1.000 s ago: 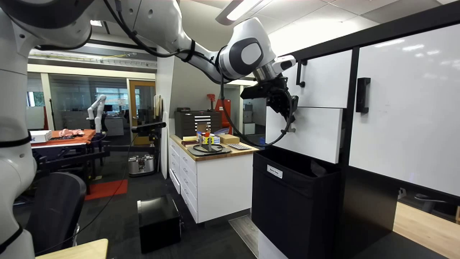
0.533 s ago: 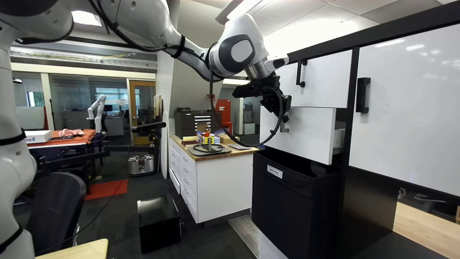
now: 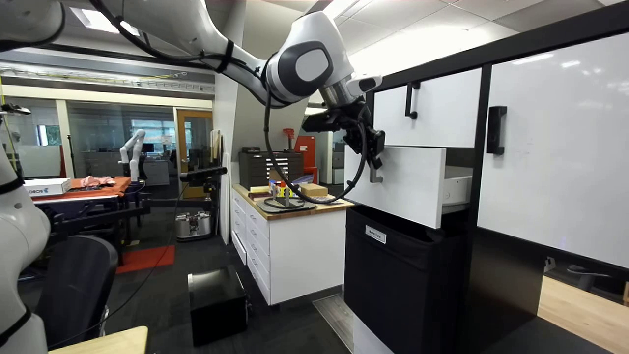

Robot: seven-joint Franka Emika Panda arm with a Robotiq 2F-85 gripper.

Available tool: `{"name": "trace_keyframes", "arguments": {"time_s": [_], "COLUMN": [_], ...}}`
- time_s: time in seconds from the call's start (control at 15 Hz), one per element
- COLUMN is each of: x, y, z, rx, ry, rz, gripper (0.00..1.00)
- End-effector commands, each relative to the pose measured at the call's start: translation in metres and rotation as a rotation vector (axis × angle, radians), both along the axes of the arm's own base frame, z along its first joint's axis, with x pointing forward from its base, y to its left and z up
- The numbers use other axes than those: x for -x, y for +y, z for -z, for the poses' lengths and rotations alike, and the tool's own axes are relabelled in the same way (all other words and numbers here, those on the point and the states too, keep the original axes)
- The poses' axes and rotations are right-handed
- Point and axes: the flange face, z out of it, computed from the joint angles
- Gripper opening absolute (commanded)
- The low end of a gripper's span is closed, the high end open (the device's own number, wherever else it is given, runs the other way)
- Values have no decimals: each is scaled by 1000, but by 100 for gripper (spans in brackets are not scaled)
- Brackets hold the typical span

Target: Open the bottom left drawer of the cabinet

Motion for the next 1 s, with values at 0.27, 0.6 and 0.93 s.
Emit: {"name": "trace_keyframes", "arguments": {"time_s": [0.27, 0.6, 0.93], "x": [49, 73, 89], "y": [-23, -24, -22], "z": [29, 35, 40], "rx": [-7, -3, -2], "ry": [69, 84, 89], "rz": [49, 56, 64], "gripper": [4, 4, 4]}}
